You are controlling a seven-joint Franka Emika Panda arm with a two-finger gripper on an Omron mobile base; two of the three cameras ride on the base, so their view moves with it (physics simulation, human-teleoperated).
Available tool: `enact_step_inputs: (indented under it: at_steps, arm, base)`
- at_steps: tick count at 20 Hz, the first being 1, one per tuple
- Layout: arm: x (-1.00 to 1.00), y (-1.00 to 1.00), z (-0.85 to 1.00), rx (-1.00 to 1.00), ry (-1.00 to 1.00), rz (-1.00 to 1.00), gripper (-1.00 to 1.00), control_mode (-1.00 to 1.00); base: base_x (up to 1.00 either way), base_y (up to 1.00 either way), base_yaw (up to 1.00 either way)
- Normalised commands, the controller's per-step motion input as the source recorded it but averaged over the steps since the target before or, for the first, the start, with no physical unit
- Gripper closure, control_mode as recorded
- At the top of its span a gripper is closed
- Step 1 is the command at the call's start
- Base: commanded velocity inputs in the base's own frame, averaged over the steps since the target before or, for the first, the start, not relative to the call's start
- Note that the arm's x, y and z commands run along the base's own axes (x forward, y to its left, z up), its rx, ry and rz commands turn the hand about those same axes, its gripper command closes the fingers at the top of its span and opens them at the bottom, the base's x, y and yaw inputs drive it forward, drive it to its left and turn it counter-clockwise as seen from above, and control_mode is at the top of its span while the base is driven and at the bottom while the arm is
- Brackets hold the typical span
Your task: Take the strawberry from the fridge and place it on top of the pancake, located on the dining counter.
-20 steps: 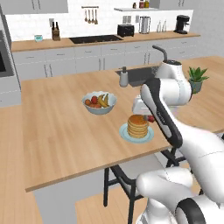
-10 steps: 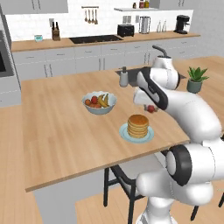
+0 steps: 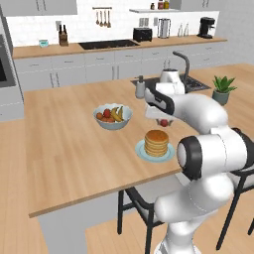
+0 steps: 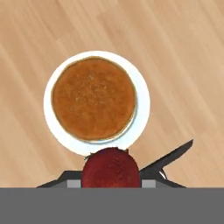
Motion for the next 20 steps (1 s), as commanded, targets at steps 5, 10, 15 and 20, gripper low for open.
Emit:
enact_step_inputs:
  at_steps: [5, 10, 15, 20]
  arm:
    - [0.38, 0.00, -0.57, -0.06, 0.00, -0.01, 1.00, -1.00]
    - [0.37, 0.00, -0.45, -0.01, 0.00, 0.00, 1.00, -1.00]
    - [0.11, 0.00, -0.22, 0.00, 0.00, 0.00, 1.00, -1.00]
    - [0.07, 0.00, -0.20, 0.00, 0.00, 0.00, 1.00, -1.00]
  base:
    - [0.00, 0.00, 0.00]
    - [0.00, 0.00, 0.00]
    - [0.00, 0.00, 0.00]
    - [0.00, 0.00, 0.00]
